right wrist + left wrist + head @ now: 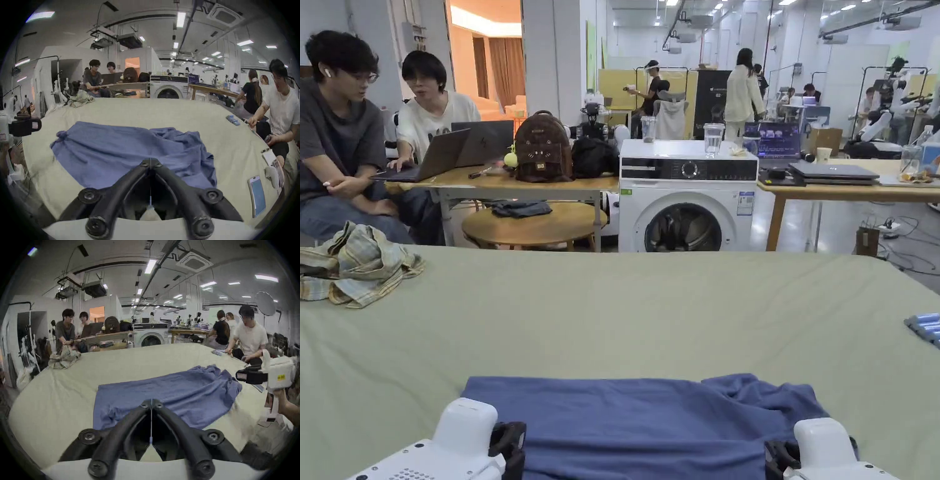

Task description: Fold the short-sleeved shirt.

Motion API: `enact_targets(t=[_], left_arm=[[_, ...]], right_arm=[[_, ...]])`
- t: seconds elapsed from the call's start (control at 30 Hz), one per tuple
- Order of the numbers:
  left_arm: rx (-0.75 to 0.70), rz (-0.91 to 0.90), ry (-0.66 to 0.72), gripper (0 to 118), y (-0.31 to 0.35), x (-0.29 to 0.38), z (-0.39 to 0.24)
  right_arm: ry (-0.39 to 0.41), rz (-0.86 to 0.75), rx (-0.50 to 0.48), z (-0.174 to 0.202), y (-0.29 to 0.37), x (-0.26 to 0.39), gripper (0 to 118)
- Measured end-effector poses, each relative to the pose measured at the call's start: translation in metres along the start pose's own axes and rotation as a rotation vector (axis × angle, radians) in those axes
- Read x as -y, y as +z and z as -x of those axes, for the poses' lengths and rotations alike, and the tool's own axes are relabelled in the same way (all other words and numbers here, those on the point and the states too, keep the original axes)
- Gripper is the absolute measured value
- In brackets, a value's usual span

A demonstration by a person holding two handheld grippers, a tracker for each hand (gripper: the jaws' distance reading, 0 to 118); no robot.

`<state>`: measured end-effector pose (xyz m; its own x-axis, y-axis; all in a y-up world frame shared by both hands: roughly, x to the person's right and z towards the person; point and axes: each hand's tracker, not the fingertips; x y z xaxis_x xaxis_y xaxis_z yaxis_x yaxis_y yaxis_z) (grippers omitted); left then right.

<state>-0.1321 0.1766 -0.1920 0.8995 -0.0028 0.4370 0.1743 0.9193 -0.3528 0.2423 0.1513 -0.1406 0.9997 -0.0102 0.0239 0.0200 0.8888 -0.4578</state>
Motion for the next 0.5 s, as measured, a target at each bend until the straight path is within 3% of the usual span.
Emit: enact_targets(t=[0.13,0.27,0.3,0.4,0.5], left_arm=[[-0.009,0.044,0.064,0,0.002,0.007,0.008],[-0.002,0.05,0.234,0,0.003,0.003,0.046],[-0.017,0.059,0.286,12,0.003,0.006,0.06],[-0.108,-0.016,0.385,73,0.006,0.024,0.096],[-0.087,0.124,0.455,75,-0.015,0.039,0.117]], right_arm=[[0.033,0.042,-0.019,0.01,-0.003,0.012,0],[-0.004,0.036,-0.048,0.006,0.002,0.007,0],[-0.018,0.033,-0.06,0.003,0.005,0.006,0],[-0.047,0.04,-0.085,-0.007,0.018,0.006,0],[-0.067,0.056,-0.083,-0.017,0.027,0.013,0]])
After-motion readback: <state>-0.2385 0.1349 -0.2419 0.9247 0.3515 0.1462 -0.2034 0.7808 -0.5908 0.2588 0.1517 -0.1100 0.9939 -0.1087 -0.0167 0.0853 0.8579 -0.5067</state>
